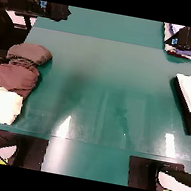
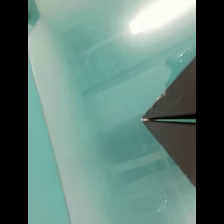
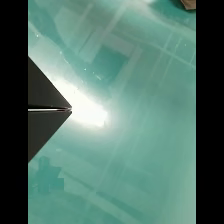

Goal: Fold the shirts.

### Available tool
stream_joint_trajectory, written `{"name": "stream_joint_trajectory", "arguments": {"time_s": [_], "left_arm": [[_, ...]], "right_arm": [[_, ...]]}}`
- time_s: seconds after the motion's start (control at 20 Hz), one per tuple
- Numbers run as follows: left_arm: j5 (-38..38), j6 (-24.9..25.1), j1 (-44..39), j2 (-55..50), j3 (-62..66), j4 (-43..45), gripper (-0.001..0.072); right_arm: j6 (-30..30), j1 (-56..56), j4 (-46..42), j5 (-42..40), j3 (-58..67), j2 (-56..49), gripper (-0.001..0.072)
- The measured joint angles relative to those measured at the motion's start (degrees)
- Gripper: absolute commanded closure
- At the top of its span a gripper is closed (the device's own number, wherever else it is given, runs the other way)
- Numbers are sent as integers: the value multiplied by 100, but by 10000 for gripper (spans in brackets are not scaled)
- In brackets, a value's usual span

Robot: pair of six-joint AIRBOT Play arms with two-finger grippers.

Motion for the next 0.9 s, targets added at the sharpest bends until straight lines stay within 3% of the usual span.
{"name": "stream_joint_trajectory", "arguments": {"time_s": [0.7, 0.75, 0.8, 0.85, 0.9], "left_arm": [[83, -2, 0, 0, 0, -2, 682], [90, -2, 0, 0, 0, -11, 612], [122, -2, 0, 0, 0, 15, 268], [173, -2, -2, 0, 0, 142, 150], [188, -52, 13, -9, 0, 348, 148]], "right_arm": [[-4, 13, 7, 0, 0, 0, 694], [-4, 13, 7, 0, 0, 0, 695], [-4, 13, 7, 0, 0, 0, 695], [-4, 13, 7, 0, 0, 0, 695], [-4, 13, 4, 0, 0, 0, 694]]}}
